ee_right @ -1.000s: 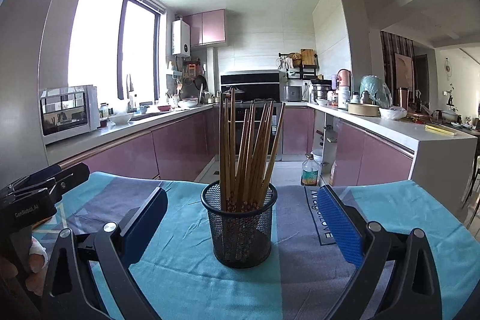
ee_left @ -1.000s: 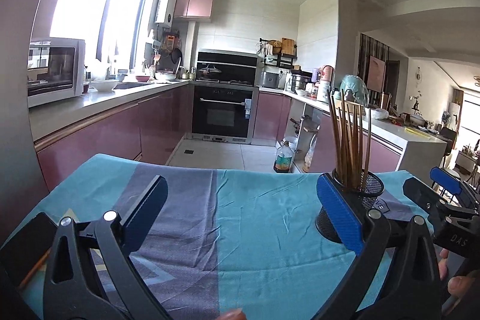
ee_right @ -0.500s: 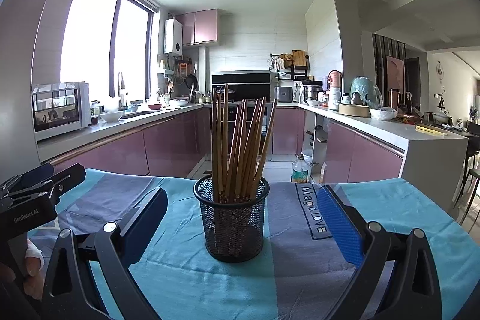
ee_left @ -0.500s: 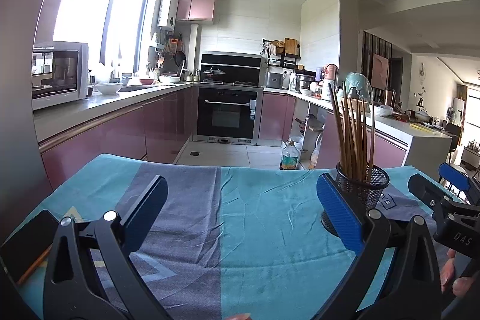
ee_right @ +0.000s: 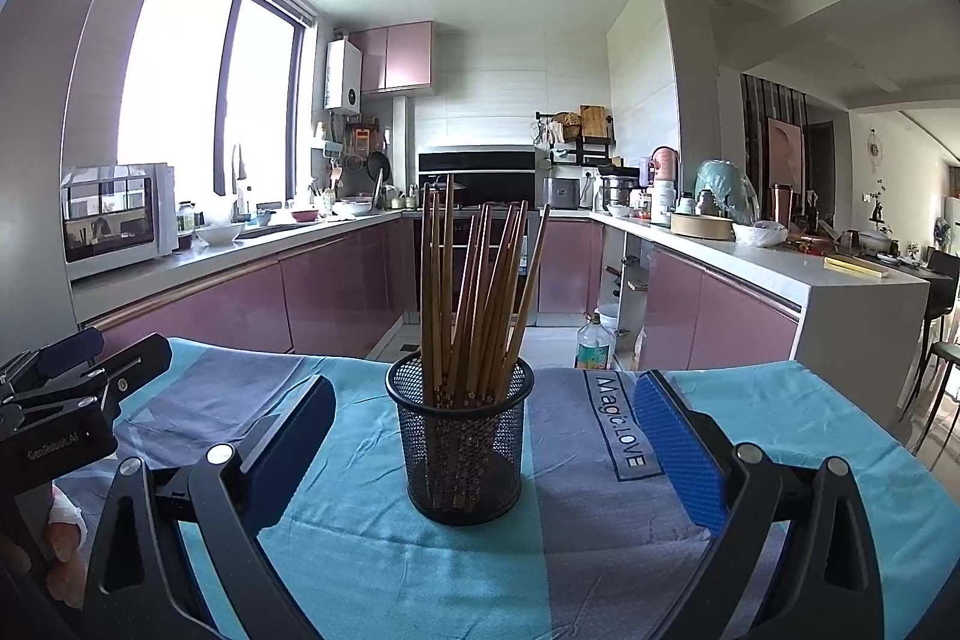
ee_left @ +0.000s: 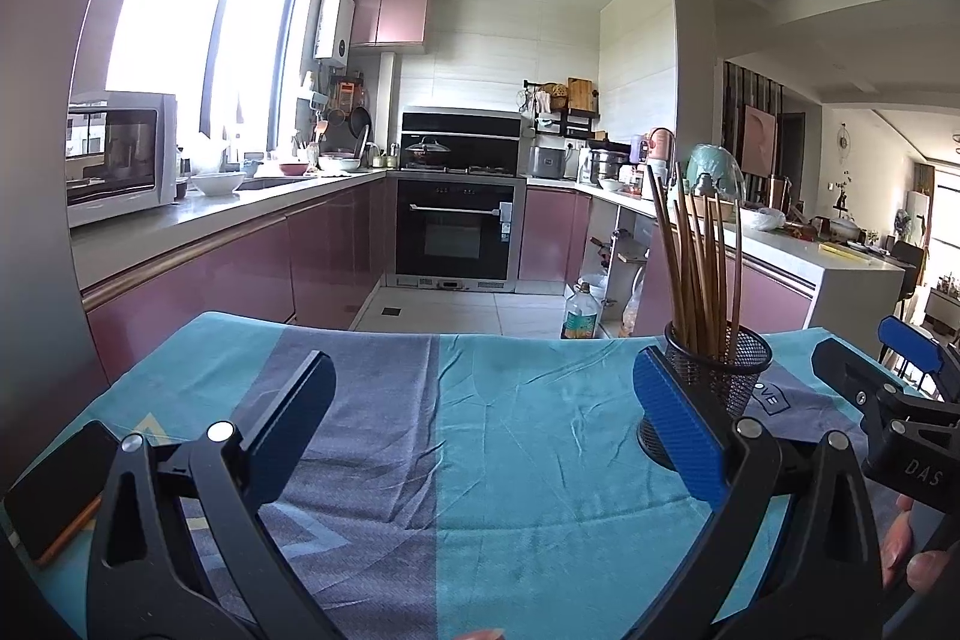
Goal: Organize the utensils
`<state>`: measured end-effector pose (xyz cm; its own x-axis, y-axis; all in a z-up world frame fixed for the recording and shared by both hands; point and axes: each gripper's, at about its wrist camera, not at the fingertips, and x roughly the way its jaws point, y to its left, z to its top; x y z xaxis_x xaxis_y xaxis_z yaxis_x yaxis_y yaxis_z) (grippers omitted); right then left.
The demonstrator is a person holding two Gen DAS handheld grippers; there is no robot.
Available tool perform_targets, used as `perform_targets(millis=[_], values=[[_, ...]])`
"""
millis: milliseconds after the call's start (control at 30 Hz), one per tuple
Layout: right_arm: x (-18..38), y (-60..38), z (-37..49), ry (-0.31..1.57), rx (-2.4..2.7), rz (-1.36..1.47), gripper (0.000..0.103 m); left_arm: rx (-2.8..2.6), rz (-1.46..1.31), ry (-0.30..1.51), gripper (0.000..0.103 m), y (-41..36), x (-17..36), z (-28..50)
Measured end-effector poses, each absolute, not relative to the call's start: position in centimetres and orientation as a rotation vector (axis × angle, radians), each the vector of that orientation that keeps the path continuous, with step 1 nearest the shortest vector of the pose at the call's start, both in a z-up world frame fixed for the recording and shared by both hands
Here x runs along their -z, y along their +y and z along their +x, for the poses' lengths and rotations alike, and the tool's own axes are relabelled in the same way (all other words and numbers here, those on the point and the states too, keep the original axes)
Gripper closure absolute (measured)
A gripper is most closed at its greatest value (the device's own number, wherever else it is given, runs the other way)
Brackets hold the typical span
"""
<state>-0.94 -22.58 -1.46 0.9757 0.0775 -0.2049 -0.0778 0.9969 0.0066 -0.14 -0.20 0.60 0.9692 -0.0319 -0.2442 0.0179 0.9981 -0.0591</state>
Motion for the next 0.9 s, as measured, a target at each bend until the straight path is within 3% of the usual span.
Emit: perform_targets(millis=[900], values=[[1.16,-22.54,-0.9,0.195,-0.076,-0.004,0.006,0.027,-0.06,0.24,0.005,-0.22,-0.55,-0.52]])
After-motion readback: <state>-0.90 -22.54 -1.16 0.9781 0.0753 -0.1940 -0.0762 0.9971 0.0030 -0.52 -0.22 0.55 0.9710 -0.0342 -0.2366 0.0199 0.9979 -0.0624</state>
